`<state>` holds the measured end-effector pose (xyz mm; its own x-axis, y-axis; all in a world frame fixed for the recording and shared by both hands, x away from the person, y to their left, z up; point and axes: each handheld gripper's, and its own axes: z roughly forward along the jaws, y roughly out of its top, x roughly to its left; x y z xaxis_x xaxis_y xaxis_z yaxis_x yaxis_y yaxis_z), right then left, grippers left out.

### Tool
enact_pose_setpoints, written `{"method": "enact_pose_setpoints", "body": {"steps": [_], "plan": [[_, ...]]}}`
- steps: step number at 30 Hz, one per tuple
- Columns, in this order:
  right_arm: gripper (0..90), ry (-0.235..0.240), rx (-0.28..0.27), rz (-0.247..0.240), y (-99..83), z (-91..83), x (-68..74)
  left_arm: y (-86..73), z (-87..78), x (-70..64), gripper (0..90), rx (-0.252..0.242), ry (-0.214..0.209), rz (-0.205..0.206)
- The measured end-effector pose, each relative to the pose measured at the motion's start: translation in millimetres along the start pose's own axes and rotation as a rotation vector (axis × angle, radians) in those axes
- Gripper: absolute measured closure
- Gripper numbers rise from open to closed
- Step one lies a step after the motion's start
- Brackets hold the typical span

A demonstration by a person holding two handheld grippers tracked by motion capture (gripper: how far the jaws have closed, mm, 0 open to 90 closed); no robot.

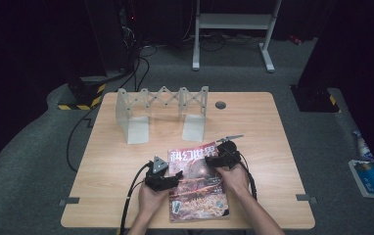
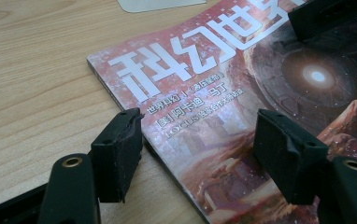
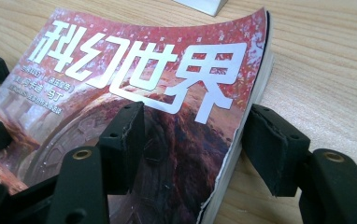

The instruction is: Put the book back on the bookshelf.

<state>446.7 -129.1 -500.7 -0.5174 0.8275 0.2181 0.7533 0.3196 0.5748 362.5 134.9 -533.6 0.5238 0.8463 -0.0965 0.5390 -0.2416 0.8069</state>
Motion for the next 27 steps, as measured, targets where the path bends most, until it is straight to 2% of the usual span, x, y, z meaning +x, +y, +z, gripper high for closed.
{"method": "enact_pose_setpoints", "body": {"steps": [7, 10, 14, 19, 23, 27], "plan": [[37.9, 0.000, 0.020, 0.010, 2.6, 0.9, 1.0, 0.2, 0.4, 0.3, 32.8, -0.001, 0.003, 0.000], [37.5, -0.007, 0.051, 0.007, 7.0, 1.1, 2.1, 0.2, 0.3, 0.2, 32.8, -0.001, 0.003, -0.001], [34.5, -0.018, 0.050, 0.003, 7.5, 1.4, 1.9, 0.1, 0.3, 0.1, 32.9, -0.001, 0.004, 0.000], [29.4, -0.015, 0.063, 0.022, 7.7, 5.5, 0.3, 0.1, 0.6, -0.2, 32.9, -0.004, 0.005, -0.004], [28.1, -0.032, 0.068, -0.004, 10.0, 8.2, 4.1, 0.0, 0.8, -0.4, 32.9, -0.004, 0.004, -0.009], [28.8, -0.031, 0.065, -0.001, 9.7, 8.2, 4.3, 0.1, 0.9, -0.4, 33.0, -0.003, 0.004, -0.008]]}}
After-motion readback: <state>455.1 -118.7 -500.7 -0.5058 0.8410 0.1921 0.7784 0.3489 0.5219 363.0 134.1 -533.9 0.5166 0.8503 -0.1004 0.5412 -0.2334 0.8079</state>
